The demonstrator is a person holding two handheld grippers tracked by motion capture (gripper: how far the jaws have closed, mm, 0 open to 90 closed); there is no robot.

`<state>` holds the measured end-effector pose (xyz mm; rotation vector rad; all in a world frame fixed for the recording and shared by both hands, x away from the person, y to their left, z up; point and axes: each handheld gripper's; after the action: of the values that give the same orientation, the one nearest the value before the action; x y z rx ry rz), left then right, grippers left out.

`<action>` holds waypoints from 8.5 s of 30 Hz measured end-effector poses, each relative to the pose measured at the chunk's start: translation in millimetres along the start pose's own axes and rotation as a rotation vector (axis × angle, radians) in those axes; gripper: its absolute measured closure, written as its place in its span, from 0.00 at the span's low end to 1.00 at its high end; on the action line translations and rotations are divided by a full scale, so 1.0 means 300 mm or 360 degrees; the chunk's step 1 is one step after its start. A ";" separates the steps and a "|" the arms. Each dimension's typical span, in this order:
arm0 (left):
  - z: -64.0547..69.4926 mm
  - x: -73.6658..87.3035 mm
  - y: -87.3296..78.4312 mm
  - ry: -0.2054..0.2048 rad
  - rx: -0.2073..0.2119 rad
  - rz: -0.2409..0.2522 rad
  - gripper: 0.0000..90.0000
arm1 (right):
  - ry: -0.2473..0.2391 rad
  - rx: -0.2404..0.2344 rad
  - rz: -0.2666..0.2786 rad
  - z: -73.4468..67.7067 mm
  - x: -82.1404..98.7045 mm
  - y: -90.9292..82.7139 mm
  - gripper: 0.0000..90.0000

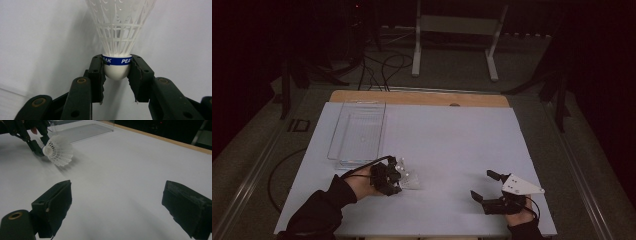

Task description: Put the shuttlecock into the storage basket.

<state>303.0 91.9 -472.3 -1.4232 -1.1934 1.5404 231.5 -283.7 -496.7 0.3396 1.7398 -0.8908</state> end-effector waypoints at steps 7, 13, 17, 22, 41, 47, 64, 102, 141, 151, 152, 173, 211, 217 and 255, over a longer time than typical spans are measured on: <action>-0.004 -0.007 -0.035 -0.0027 -0.0038 0.0029 0.74 | 0.0001 0.0000 0.0000 0.000 0.000 0.000 0.10; -0.011 -0.010 -0.057 -0.0010 -0.0013 0.0037 0.74 | 0.0000 0.0000 0.0000 0.000 0.000 0.000 0.10; -0.008 -0.018 -0.070 -0.0001 -0.0017 0.0042 0.74 | 0.0002 -0.0002 0.0001 0.000 0.000 0.001 0.10; -0.009 -0.028 -0.095 0.0007 -0.0001 0.0043 0.74 | 0.0000 -0.0003 0.0001 -0.001 -0.001 0.000 0.10; -0.029 -0.057 -0.199 -0.0015 0.0052 0.0040 0.74 | 0.0006 0.0000 0.0003 0.000 -0.001 0.001 0.10; -0.033 -0.068 -0.226 0.0001 0.0062 0.0037 0.74 | 0.0006 -0.0003 0.0006 0.001 -0.001 0.001 0.10; -0.050 -0.077 -0.291 -0.0011 0.0063 0.0052 0.74 | 0.0005 0.0001 0.0009 0.001 -0.001 -0.001 0.10; -0.104 0.004 -0.419 -0.0110 -0.0027 0.0116 0.74 | 0.0004 0.0005 0.0005 -0.001 -0.003 -0.003 0.10; -0.163 0.140 -0.492 -0.0329 -0.0174 0.0157 0.74 | 0.0007 -0.0007 -0.0004 -0.004 -0.001 0.003 0.10; -0.185 0.175 -0.506 -0.0400 -0.0198 0.0155 0.74 | 0.0011 -0.0010 -0.0002 -0.002 -0.001 0.003 0.10; -0.186 0.176 -0.507 -0.0408 -0.0200 0.0159 0.74 | 0.0011 -0.0010 -0.0002 -0.002 -0.001 0.003 0.10; -0.228 0.283 -0.528 -0.0571 -0.0231 0.0158 0.74 | -0.0007 -0.0011 -0.0003 -0.007 -0.003 0.004 0.10; -0.317 0.433 -0.474 -0.0949 -0.0226 0.0094 0.74 | -0.0004 -0.0009 -0.0013 -0.008 -0.002 0.005 0.10; -0.326 0.444 -0.449 -0.0966 -0.0197 0.0102 0.74 | -0.0005 -0.0010 -0.0015 -0.007 -0.002 0.005 0.10; -0.345 0.469 -0.350 -0.0796 -0.0217 -0.0085 0.73 | 0.0007 -0.0021 -0.0019 -0.007 0.000 0.004 0.10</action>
<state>376.8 273.3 -415.9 -1.1038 -1.6401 1.8700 230.9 -281.5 -496.8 0.3230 1.7525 -0.8874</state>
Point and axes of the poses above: each handheld gripper's, and its own axes: y roughly forward along the jaws, x roughly out of its underside, z roughly to its right, and after that the axes turned 7 degrees about y, right-handed
